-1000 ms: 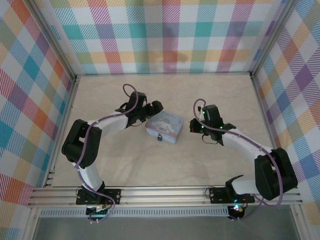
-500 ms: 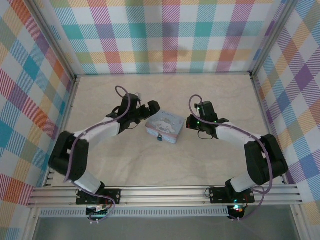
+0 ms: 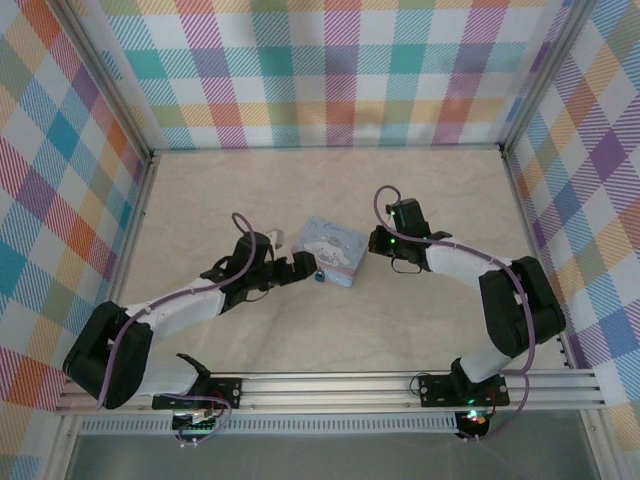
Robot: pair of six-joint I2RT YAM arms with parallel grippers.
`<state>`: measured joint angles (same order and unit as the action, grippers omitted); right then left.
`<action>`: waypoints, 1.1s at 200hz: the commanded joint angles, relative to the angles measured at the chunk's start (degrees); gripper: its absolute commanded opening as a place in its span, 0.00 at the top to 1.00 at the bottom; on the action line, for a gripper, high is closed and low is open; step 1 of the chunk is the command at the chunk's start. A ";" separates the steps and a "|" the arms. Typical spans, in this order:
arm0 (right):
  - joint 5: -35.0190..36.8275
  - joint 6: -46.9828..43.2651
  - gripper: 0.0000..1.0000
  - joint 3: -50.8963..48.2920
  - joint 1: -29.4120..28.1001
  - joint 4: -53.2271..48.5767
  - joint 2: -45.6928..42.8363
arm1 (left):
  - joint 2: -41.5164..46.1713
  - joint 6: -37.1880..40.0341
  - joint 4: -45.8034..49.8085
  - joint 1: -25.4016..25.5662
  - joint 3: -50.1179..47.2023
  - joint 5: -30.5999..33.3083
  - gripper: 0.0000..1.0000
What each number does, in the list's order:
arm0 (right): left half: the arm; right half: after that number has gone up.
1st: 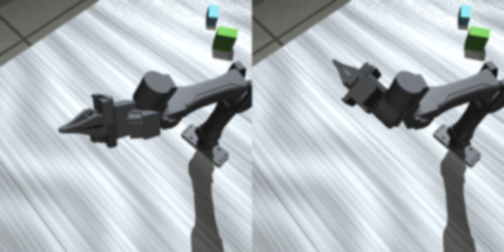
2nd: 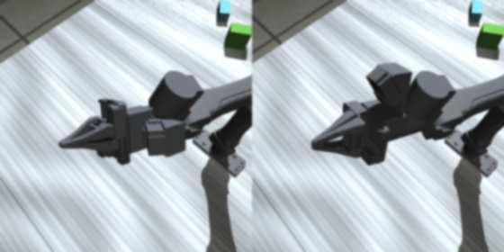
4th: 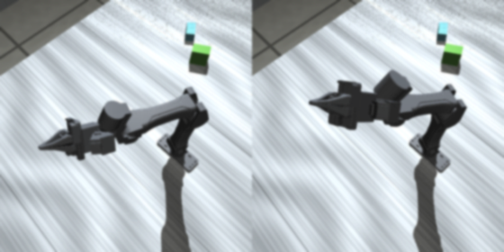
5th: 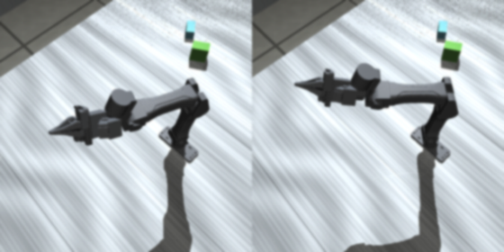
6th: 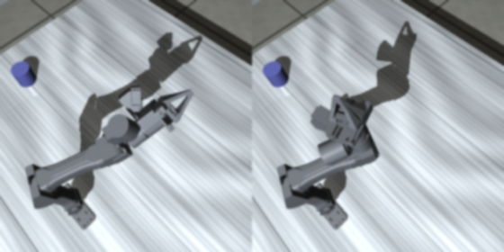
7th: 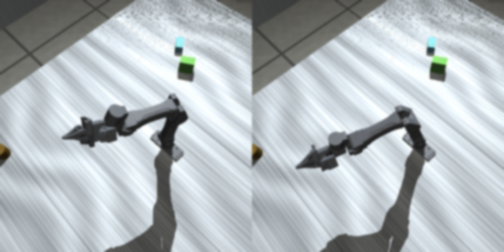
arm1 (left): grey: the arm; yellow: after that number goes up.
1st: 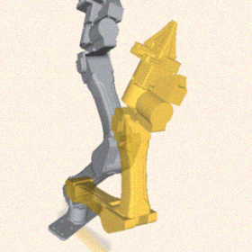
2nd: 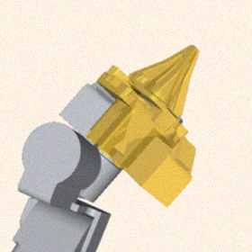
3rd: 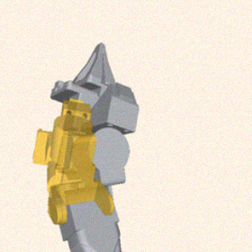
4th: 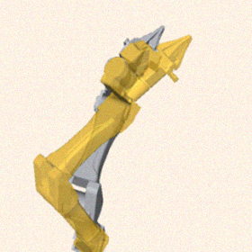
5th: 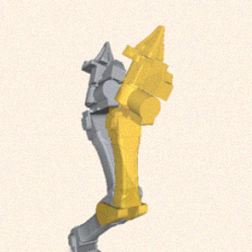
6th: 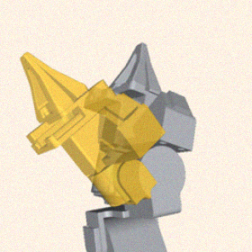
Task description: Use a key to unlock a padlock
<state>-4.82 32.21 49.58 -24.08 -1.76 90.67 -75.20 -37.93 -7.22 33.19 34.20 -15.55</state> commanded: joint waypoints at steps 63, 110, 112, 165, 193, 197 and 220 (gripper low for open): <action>-0.81 -0.69 1.00 4.62 -0.36 0.70 2.97 | -13.58 4.49 -17.38 4.75 1.40 3.34 0.00; -1.50 -0.96 1.00 6.49 -0.36 1.31 5.37 | -19.19 9.26 -32.55 7.62 -2.35 7.51 0.00; -1.51 -0.93 1.00 6.56 -0.36 1.32 5.45 | -19.37 9.50 -33.22 7.73 -2.50 7.63 0.00; -2.64 -0.99 1.00 7.28 -0.53 1.93 6.58 | -22.94 15.30 -40.02 9.86 -3.09 8.80 0.00; -2.59 -0.92 1.00 7.51 -1.15 2.03 7.21 | -24.91 17.16 -44.08 10.49 -2.63 6.23 0.04; -2.56 -0.88 1.00 7.47 -1.19 1.98 7.24 | -25.07 17.26 -44.06 10.49 -2.37 5.73 0.05; -2.40 -0.74 1.00 7.46 -1.22 1.97 7.41 | -26.05 17.97 -46.57 10.57 -2.42 4.09 0.07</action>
<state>-4.80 32.14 55.81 -24.03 0.01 97.32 -99.68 -22.72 -45.71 42.48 30.92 -7.05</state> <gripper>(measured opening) 0.066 0.933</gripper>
